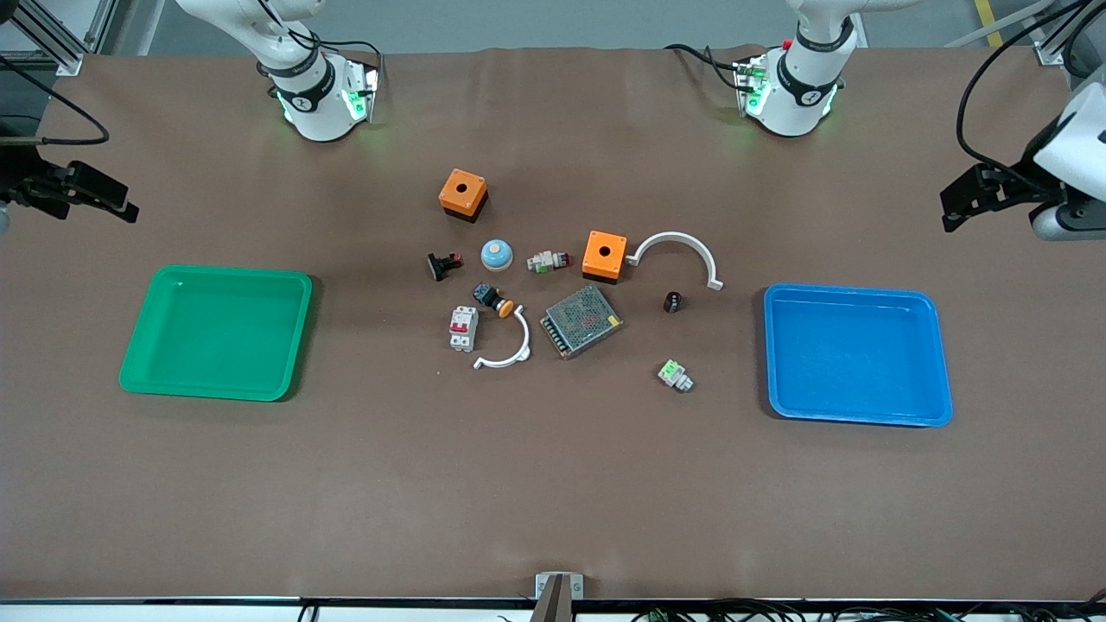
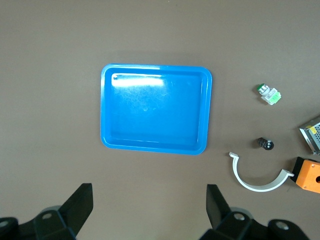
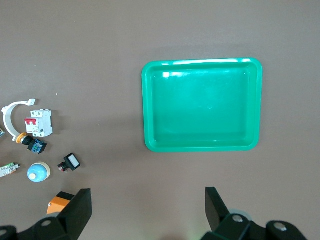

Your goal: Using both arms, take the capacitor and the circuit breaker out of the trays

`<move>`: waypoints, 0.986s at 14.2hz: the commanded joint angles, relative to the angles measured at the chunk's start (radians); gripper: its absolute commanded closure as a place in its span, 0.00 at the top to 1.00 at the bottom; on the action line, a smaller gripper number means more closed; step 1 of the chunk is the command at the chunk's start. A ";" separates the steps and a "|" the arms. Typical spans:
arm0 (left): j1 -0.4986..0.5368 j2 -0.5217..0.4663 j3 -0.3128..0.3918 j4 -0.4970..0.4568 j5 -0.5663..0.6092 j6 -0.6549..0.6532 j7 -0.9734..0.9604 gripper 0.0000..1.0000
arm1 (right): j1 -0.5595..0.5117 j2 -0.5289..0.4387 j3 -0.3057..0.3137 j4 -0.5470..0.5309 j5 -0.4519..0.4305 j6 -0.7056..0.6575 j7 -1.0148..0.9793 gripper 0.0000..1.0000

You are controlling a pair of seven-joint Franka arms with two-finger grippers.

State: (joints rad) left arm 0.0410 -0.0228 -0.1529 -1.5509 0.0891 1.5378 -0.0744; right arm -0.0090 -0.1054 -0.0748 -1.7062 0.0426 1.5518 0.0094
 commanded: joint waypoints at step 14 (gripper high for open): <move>-0.009 -0.077 0.013 -0.069 -0.106 -0.013 0.018 1.00 | -0.016 -0.014 0.015 0.157 -0.009 -0.168 -0.032 1.00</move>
State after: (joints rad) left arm 0.0289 -0.0764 -0.1475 -1.6029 0.0095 1.5303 -0.0744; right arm -0.0090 -0.1119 -0.0739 -1.5602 0.0416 1.4014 -0.0113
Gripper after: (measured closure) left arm 0.000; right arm 0.000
